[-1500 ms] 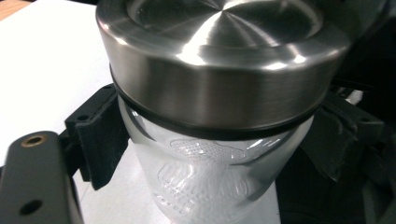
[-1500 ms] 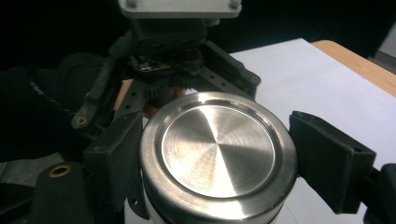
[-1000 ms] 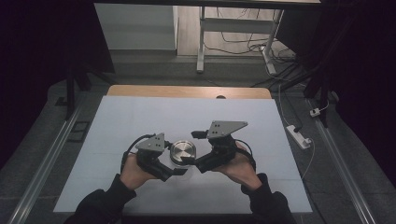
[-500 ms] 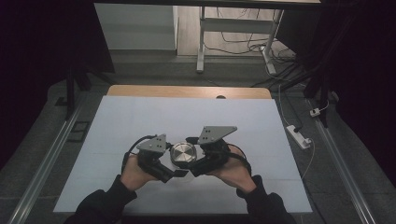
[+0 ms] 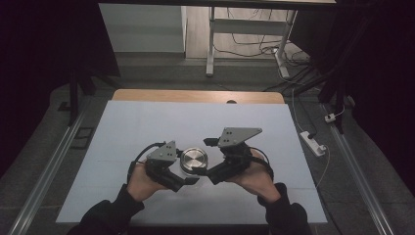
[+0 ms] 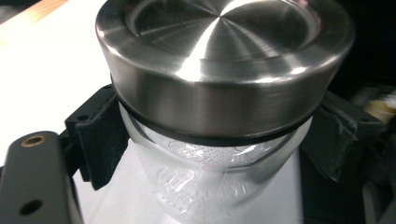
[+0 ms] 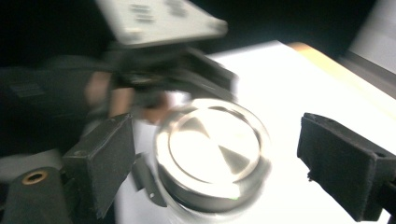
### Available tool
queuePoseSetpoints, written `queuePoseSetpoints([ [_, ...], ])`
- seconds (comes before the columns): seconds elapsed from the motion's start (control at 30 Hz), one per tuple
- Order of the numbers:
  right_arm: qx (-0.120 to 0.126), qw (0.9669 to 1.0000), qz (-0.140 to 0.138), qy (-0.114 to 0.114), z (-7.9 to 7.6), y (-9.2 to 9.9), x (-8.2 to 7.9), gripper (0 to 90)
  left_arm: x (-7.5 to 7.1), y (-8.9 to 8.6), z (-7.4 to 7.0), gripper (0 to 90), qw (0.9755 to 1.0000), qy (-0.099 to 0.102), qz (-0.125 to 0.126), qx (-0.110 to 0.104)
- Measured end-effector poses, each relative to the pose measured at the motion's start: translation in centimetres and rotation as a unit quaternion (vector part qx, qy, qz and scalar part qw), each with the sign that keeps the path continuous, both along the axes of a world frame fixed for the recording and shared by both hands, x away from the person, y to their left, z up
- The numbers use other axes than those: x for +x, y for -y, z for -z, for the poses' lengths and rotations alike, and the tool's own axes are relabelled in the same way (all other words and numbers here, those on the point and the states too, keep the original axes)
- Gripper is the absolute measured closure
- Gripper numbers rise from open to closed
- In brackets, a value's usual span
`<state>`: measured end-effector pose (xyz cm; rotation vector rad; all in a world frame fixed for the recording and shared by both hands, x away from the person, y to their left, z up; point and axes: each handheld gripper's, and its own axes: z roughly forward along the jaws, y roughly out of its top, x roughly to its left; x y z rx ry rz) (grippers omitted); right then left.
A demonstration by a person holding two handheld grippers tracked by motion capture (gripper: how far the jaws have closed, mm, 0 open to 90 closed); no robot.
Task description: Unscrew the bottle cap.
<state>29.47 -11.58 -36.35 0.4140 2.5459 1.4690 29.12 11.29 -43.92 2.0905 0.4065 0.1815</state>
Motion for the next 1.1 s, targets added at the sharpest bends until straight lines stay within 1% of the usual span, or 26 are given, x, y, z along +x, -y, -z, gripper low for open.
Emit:
queuePoseSetpoints([
  [0.03, -0.013, 0.9995, 0.029, 0.001, 0.2, -0.4, -0.1, 11.5, 0.1, 0.0, 0.1, 16.1, 1.0, -0.005, -0.006, 0.001],
  [0.07, -0.02, 0.9987, 0.046, -0.003, 0.4, -0.8, -0.2, 11.5, 0.2, 0.0, 0.2, 16.1, 0.9999, -0.008, -0.007, 0.0],
  [0.13, -0.027, 0.9976, 0.06, -0.022, 1.0, -1.5, -0.3, 12.1, 0.2, 0.0, 0.2, 16.2, 0.9999, -0.01, 0.002, -0.004],
  [0.17, -0.034, 0.9971, 0.065, -0.022, 1.3, -1.8, -0.4, 13.1, 0.1, 0.0, 0.1, 16.1, 0.9999, -0.011, 0.01, -0.008],
  [0.2, -0.04, 0.9972, 0.062, -0.013, 1.5, -2.0, -0.4, 14.7, 0.1, -0.1, 0.0, 16.2, 0.9997, -0.009, 0.019, -0.012],
  [0.23, -0.041, 0.9975, 0.055, -0.016, 1.7, -2.2, -0.4, 15.4, 0.0, -0.1, -0.2, 16.1, 0.9996, -0.01, 0.024, -0.014],
  [0.27, -0.039, 0.998, 0.043, -0.024, 1.7, -2.2, -0.4, 18.2, 0.0, -0.2, -0.3, 16.1, 0.9993, -0.01, 0.032, -0.017],
  [0.3, -0.039, 0.9988, 0.025, -0.017, 1.7, -2.2, -0.5, 18.3, -0.1, -0.3, -0.3, 16.1, 0.9989, -0.008, 0.044, -0.018],
  [0.33, -0.043, 0.9991, 0.0, 0.004, 1.7, -2.2, -0.6, 18.4, -0.1, -0.4, -0.3, 16.1, 0.9981, -0.006, 0.058, -0.02],
  [0.37, -0.046, 0.9985, -0.025, 0.018, 1.6, -2.0, -0.8, 18.6, -0.2, -0.5, -0.3, 16.1, 0.9968, -0.006, 0.076, -0.024],
  [0.43, -0.034, 0.9961, -0.079, 0.019, 1.4, -1.5, -0.7, 19.0, -0.2, -0.7, -0.4, 16.1, 0.9925, -0.007, 0.116, -0.039],
  [0.47, -0.022, 0.9938, -0.107, 0.019, 1.4, -1.2, -0.6, 19.0, -0.2, -0.8, -0.4, 16.1, 0.989, -0.011, 0.14, -0.048],
  [0.5, -0.009, 0.9899, -0.14, 0.018, 1.4, -0.8, -0.4, 19.3, -0.3, -0.9, -0.5, 16.1, 0.9855, -0.009, 0.16, -0.056],
  [0.53, 0.004, 0.985, -0.172, 0.013, 1.3, -0.3, -0.1, 19.8, -0.4, -0.9, -0.5, 16.1, 0.9829, -0.008, 0.173, -0.062],
  [0.57, 0.017, 0.9809, -0.194, 0.006, 1.3, 0.2, 0.2, 20.3, -0.5, -0.9, -0.7, 16.1, 0.9822, -0.012, 0.174, -0.069],
  [0.6, 0.032, 0.9803, -0.195, 0.003, 1.1, 0.6, 0.5, 15.9, -0.5, -0.9, -0.8, 16.1, 0.9827, -0.011, 0.171, -0.071],
  [0.63, 0.046, 0.9824, -0.181, 0.004, 1.0, 1.0, 0.6, 13.8, -0.5, -0.9, -0.9, 16.1, 0.9846, -0.008, 0.16, -0.07],
  [0.67, 0.056, 0.9849, -0.164, 0.0, 0.7, 1.2, 0.8, 12.7, -0.5, -0.9, -1.0, 16.1, 0.9875, -0.007, 0.143, -0.066],
  [0.73, 0.065, 0.9908, -0.118, -0.01, 0.2, 1.5, 1.0, 12.1, -0.3, -0.9, -0.9, 16.1, 0.9938, -0.007, 0.097, -0.053],
  [0.77, 0.06, 0.9936, -0.094, -0.012, 0.1, 1.4, 0.9, 11.9, -0.2, -0.9, -0.9, 16.1, 0.9962, -0.007, 0.074, -0.045],
  [0.8, 0.049, 0.9963, -0.07, -0.007, 0.0, 1.2, 0.7, 12.0, -0.1, -0.9, -0.7, 16.1, 0.9976, -0.006, 0.057, -0.038],
  [0.87, 0.008, 0.9998, -0.018, 0.004, 0.2, 0.3, 0.1, 11.9, 0.0, -0.8, -0.5, 16.2, 0.9995, -0.005, 0.019, -0.023],
  [0.93, -0.026, 0.999, 0.034, 0.005, 0.6, -0.7, -0.4, 11.9, 0.1, -0.5, -0.3, 16.1, 0.9999, -0.006, -0.009, -0.011],
  [0.97, -0.03, 0.9984, 0.049, 0.002, 0.8, -1.2, -0.6, 12.0, 0.1, -0.4, -0.1, 16.1, 0.9998, -0.005, -0.021, -0.006],
  [1.03, -0.027, 0.9971, 0.069, -0.017, 1.3, -2.0, -0.9, 12.5, 0.1, -0.2, -0.1, 16.1, 0.9995, -0.007, -0.029, -0.002],
  [1.1, -0.029, 0.9957, 0.086, -0.017, 1.6, -2.5, -1.1, 14.1, 0.0, -0.1, -0.1, 16.2, 0.9996, -0.006, -0.028, 0.001],
])
